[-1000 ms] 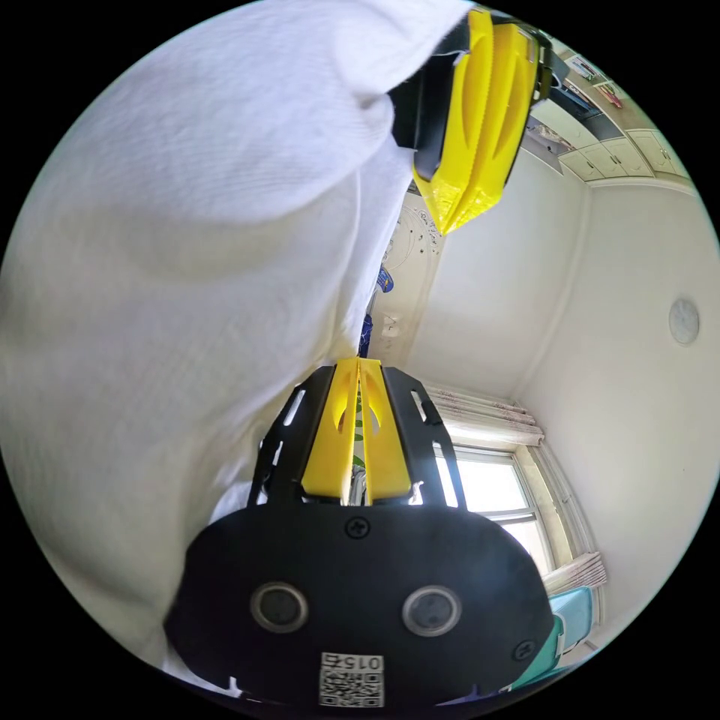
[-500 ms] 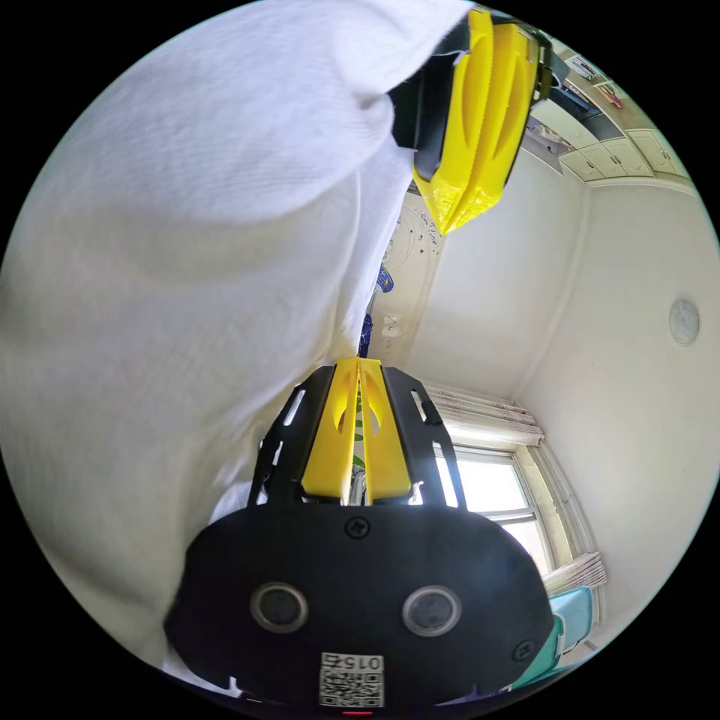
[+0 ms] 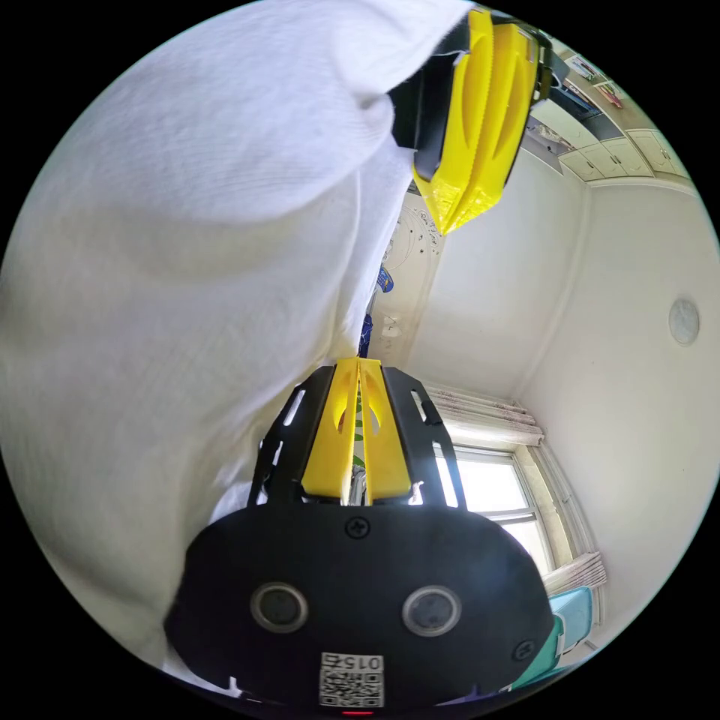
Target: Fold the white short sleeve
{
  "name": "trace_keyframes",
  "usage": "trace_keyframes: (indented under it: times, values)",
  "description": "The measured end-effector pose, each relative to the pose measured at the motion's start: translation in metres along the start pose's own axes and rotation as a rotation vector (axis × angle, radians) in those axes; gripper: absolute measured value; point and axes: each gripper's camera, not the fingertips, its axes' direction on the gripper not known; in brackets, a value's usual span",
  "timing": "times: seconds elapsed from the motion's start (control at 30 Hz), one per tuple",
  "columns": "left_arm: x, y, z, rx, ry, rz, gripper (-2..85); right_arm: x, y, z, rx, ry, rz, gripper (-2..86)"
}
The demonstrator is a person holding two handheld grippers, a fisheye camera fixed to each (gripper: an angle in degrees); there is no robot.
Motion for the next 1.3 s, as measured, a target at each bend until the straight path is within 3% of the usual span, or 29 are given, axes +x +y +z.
trace_keyframes:
  times: [0.73,1.3]
  values:
    - [-0.0032,-0.006,0.0005,0.0,0.0,0.0,0.5,0.0037,-0.0053,-0.0021,0.0,0.0,0.0,-1.0]
    - [-0.0049,-0.0092,0.0,-0.001,0.0,0.0,10.4,0.0052,-0.0076,-0.0025,0.001,0.0,0.0,-1.0]
